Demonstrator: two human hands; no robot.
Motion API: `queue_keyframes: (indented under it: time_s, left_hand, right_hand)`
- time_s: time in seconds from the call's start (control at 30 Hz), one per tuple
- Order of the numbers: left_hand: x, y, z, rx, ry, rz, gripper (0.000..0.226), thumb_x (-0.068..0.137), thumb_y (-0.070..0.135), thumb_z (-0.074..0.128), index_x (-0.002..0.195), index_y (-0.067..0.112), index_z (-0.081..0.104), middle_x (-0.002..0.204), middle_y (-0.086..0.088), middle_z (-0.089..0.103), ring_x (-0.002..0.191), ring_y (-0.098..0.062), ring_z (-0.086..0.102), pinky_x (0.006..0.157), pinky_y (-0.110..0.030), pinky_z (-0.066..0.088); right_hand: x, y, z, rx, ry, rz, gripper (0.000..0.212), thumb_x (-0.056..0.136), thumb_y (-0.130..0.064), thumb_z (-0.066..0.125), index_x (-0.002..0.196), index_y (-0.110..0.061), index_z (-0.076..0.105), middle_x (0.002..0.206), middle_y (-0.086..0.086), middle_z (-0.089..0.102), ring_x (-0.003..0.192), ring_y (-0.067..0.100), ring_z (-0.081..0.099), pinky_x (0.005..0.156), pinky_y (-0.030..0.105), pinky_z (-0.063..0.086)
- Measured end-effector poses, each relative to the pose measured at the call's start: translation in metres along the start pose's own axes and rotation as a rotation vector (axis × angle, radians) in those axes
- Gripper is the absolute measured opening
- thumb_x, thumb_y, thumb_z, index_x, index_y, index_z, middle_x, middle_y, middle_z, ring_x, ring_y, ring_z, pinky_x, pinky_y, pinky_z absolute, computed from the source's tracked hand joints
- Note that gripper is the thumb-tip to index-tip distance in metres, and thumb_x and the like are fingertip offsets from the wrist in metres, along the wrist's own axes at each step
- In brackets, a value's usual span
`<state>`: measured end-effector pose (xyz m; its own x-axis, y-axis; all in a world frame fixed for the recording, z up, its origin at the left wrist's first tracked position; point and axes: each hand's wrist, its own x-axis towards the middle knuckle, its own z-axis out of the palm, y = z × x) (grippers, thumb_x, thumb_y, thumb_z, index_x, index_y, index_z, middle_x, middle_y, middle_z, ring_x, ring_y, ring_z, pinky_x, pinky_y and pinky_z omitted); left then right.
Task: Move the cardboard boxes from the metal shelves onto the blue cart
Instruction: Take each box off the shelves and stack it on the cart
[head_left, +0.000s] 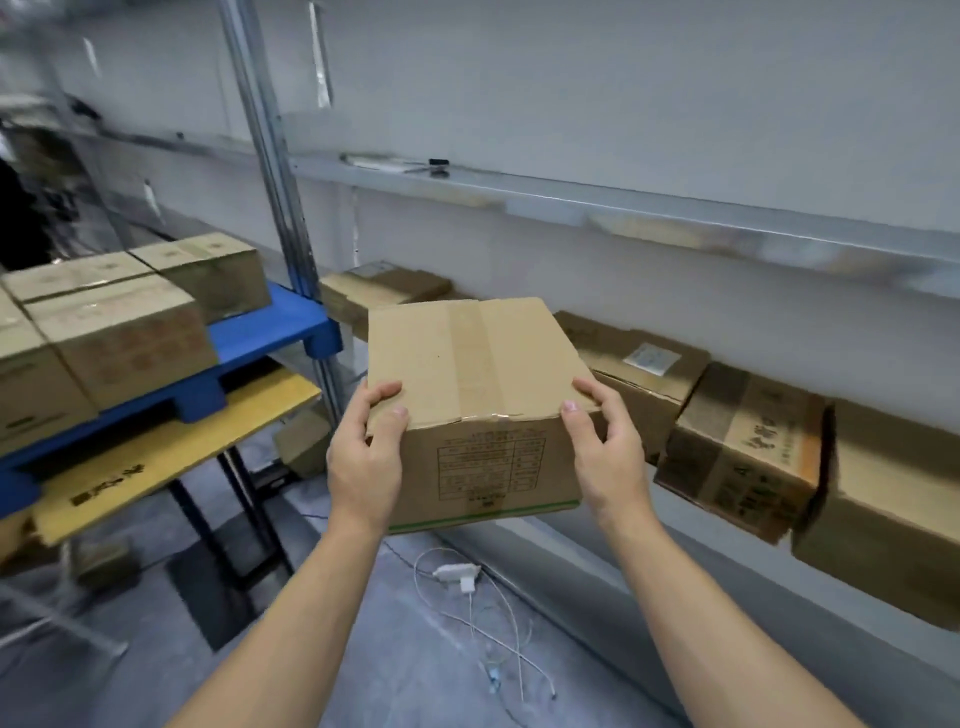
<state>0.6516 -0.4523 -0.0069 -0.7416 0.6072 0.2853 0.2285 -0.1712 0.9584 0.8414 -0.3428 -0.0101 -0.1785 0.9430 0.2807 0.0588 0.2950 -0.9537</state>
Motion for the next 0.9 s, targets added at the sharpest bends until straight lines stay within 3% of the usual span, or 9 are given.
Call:
queue_keyframes:
  time_s: [0.13, 0.27, 0.37, 0.53, 0.77, 0.9]
  left_hand:
    - [0.029, -0.012, -0.023, 0.071, 0.108, -0.009, 0.026, 0.080, 0.052, 0.051, 0.102, 0.050, 0.065, 0.137, 0.003, 0.058, 0.130, -0.021, 0.049, 0.104, -0.048, 0.043]
    - [0.066, -0.021, -0.035, 0.111, 0.181, -0.019, 0.024, 0.080, 0.054, 0.049, 0.100, 0.053, 0.063, 0.140, 0.002, 0.055, 0.128, -0.022, 0.050, 0.100, -0.050, 0.046]
    - [0.094, -0.026, -0.037, 0.129, 0.238, -0.020, 0.021, 0.083, 0.047, 0.050, 0.098, 0.053, 0.063, 0.139, 0.003, 0.056, 0.127, -0.019, 0.050, 0.099, -0.045, 0.045]
    - [0.139, -0.042, -0.035, 0.115, 0.333, -0.013, 0.022, 0.084, 0.044, 0.051, 0.100, 0.049, 0.065, 0.136, 0.002, 0.059, 0.131, -0.022, 0.049, 0.104, -0.051, 0.045]
    - [0.178, -0.060, -0.032, 0.088, 0.430, -0.003, 0.021, 0.083, 0.043, 0.054, 0.099, 0.050, 0.066, 0.138, -0.001, 0.058, 0.134, -0.024, 0.047, 0.106, -0.053, 0.043]
    - [0.198, -0.072, -0.043, 0.115, 0.478, -0.021, 0.025, 0.079, 0.048, 0.055, 0.101, 0.050, 0.066, 0.138, 0.001, 0.058, 0.136, -0.023, 0.046, 0.106, -0.055, 0.042]
  right_hand:
    - [0.029, 0.006, 0.048, 0.045, -0.089, -0.001, 0.026, 0.095, -0.041, 0.059, 0.121, -0.042, 0.060, 0.117, -0.023, 0.061, 0.114, 0.008, 0.056, 0.101, 0.043, 0.048]
    - [0.067, 0.012, 0.092, 0.076, -0.182, -0.005, 0.026, 0.096, -0.037, 0.060, 0.122, -0.039, 0.061, 0.117, -0.024, 0.061, 0.112, 0.001, 0.056, 0.102, 0.040, 0.048]
    - [0.099, 0.015, 0.121, 0.076, -0.233, -0.011, 0.027, 0.096, -0.034, 0.061, 0.123, -0.036, 0.062, 0.115, -0.028, 0.060, 0.111, -0.005, 0.054, 0.103, 0.038, 0.046]
    - [0.154, 0.024, 0.162, 0.094, -0.335, -0.039, 0.028, 0.097, -0.032, 0.060, 0.125, -0.034, 0.062, 0.118, -0.028, 0.060, 0.115, -0.001, 0.054, 0.103, 0.033, 0.044]
    - [0.206, 0.038, 0.214, 0.157, -0.440, -0.019, 0.019, 0.102, -0.034, 0.051, 0.114, -0.044, 0.061, 0.119, -0.024, 0.063, 0.116, -0.004, 0.054, 0.098, 0.024, 0.041]
    - [0.221, 0.038, 0.241, 0.162, -0.488, -0.043, 0.035, 0.101, -0.032, 0.052, 0.135, -0.040, 0.054, 0.127, -0.026, 0.056, 0.120, -0.002, 0.050, 0.100, 0.023, 0.038]
